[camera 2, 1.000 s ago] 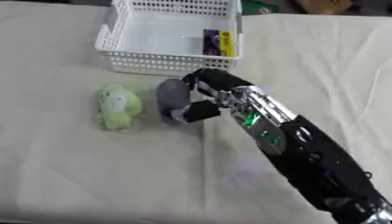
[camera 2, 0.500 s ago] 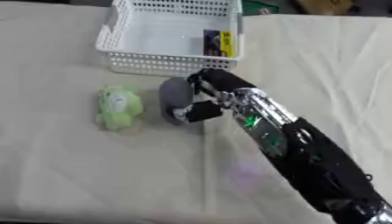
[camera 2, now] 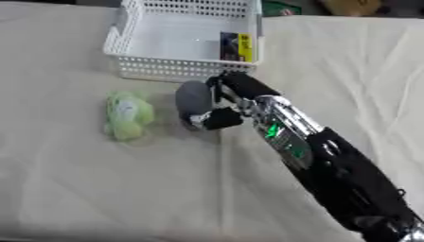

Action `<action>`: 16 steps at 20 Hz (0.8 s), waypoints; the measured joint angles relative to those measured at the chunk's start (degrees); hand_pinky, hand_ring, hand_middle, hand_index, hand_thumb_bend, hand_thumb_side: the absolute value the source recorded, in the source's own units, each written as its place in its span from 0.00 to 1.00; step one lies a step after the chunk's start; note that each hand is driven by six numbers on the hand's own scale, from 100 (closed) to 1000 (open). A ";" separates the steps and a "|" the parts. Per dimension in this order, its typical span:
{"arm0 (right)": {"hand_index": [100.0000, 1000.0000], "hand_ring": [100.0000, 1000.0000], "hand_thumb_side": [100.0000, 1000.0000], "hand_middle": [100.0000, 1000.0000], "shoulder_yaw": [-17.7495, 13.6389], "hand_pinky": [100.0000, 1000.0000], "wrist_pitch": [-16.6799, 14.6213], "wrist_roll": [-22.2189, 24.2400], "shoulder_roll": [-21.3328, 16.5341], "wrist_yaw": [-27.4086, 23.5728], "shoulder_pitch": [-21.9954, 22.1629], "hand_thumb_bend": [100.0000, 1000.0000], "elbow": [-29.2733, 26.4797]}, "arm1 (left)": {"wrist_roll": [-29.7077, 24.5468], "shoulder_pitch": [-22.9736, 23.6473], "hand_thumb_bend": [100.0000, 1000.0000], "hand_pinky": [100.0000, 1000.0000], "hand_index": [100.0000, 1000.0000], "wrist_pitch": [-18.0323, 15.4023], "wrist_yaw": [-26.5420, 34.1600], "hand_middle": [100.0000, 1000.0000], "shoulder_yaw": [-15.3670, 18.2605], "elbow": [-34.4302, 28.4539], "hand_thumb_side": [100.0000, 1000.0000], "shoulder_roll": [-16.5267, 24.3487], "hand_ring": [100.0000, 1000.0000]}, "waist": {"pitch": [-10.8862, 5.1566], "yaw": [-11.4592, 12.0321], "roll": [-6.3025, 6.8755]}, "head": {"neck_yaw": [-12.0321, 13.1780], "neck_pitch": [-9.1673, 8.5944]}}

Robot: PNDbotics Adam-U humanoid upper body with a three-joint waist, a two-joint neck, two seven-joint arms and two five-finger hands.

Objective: Pick up objects on the table and place them in the box.

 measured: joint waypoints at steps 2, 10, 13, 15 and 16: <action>0.70 0.86 0.68 0.49 0.00 0.92 0.16 -0.08 -0.25 0.00 0.00 0.33 -0.59 | 0.01 0.00 0.00 0.57 0.63 0.01 -0.02 0.55 0.00 0.00 0.77 0.00 0.49 | -0.01 -0.03 -0.02 | 0.02 0.00; 0.67 0.85 0.68 0.46 -0.11 0.92 1.37 0.38 -2.25 -0.08 -0.29 0.27 -5.98 | 0.06 0.02 0.00 0.57 0.63 0.06 -0.08 0.55 0.00 0.00 0.77 0.00 0.49 | -0.36 -0.38 -0.17 | 0.12 0.14; 0.66 0.85 0.69 0.45 -0.47 0.92 2.27 0.99 -3.40 -0.41 -0.42 0.27 -8.99 | 0.07 0.02 0.00 0.57 0.63 0.06 -0.17 0.55 0.00 0.00 0.77 0.00 0.49 | -0.37 -0.36 -0.31 | 0.20 0.23; 0.66 0.85 0.69 0.45 -0.78 0.92 2.89 1.59 -4.25 -0.74 -0.73 0.26 -11.06 | 0.07 0.03 0.00 0.57 0.63 0.07 -0.20 0.55 0.00 0.00 0.77 0.00 0.49 | -0.38 -0.36 -0.31 | 0.20 0.23; 0.66 0.85 0.69 0.45 -0.93 0.92 3.21 1.90 -4.63 -0.96 -0.89 0.25 -12.02 | 0.07 0.03 0.00 0.57 0.63 0.07 -0.21 0.55 0.00 0.00 0.77 0.00 0.49 | -0.38 -0.36 -0.32 | 0.20 0.24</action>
